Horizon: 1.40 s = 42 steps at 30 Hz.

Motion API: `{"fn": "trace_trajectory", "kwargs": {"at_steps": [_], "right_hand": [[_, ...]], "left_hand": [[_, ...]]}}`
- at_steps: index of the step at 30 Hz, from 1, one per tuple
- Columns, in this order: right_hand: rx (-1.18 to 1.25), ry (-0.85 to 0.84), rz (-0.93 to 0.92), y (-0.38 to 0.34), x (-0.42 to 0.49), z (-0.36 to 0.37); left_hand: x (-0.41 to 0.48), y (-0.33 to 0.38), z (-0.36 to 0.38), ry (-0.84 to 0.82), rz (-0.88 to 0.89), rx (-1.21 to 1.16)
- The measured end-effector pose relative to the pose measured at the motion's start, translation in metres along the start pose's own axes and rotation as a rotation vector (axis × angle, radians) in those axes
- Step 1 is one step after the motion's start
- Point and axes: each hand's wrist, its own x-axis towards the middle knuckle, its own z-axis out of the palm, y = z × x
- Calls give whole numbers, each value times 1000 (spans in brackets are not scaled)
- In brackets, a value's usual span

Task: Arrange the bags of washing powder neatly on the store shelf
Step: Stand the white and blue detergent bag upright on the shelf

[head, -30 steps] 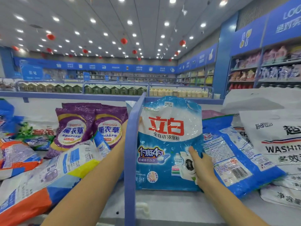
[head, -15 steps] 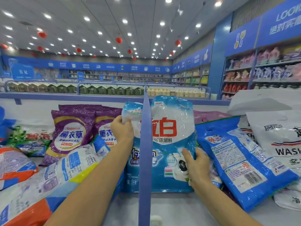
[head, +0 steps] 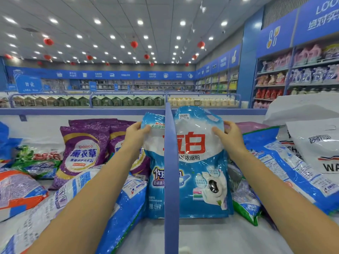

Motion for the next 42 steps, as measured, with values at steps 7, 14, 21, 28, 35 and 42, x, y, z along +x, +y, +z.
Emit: {"fn": "trace_trajectory", "kwargs": {"at_steps": [7,14,21,28,35,42], "right_hand": [[-154,229,-73,8,18,9],[-52,240,-59,3,11,1],[-164,-2,-248,16,-80,-26],[-805,-241,-436,43,-133,0],[-930,-251,-417,49,-136,16],[-784,-314,-446,62,-133,-9]], "left_hand": [[3,-3,24,247,256,206],[-2,3,23,210,205,177],[-74,-17,-4,-165,0,442],[-130,-57,-21,-203,393,1176],[-127,-56,-18,-200,405,1322],[-139,-44,-12,-132,397,1359]]}}
